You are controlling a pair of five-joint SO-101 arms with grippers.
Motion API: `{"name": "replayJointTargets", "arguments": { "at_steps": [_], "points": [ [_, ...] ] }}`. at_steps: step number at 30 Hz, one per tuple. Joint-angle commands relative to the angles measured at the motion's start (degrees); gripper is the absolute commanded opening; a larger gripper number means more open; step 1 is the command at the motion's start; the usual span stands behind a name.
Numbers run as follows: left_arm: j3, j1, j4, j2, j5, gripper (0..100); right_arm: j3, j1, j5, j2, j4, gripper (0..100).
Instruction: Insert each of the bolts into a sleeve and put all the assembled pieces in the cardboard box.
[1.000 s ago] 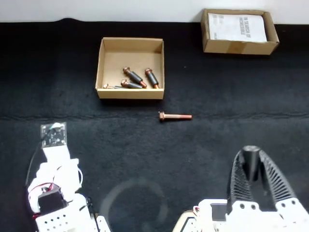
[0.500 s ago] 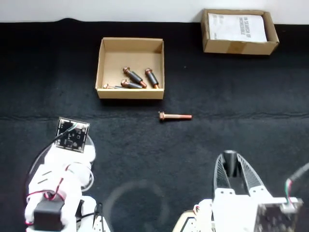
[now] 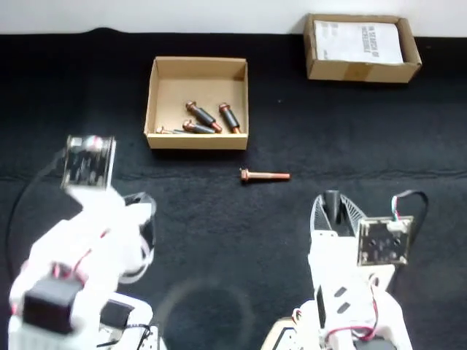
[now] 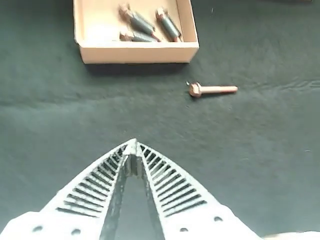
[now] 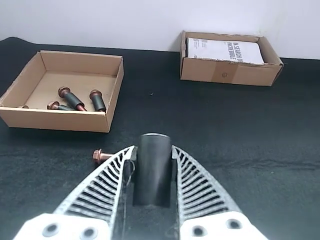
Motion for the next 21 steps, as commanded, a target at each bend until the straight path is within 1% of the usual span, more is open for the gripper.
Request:
{"name": "replayJointTargets", "arguments": {
  "at_steps": [1,6,8,13,17,21],
  "points": [
    [-8.7,3.6,0.8,12.6,7.2,1,2.6,0.5,-0.5,-0.1,-3.9,0.8],
    [-14.5,9.5,0.4,21.8,22.5,1,5.1,0.5,-0.5,-0.1,-5.5,0.8],
    [-16.3,10.1,0.2,25.4,26.1,1,5.7,0.5,-0.5,-0.1,-5.6,0.8],
    [-19.4,11.2,0.0,36.7,27.1,1,6.4,0.5,-0.2,0.0,-5.6,0.8],
    [-23.8,12.6,-0.4,47.6,34.0,1,6.4,0.4,-0.2,0.0,-5.6,0.8],
    [-31.2,14.6,-3.4,58.9,35.0,1,6.5,0.4,-0.2,0.0,-5.6,0.8]
  ]
}}
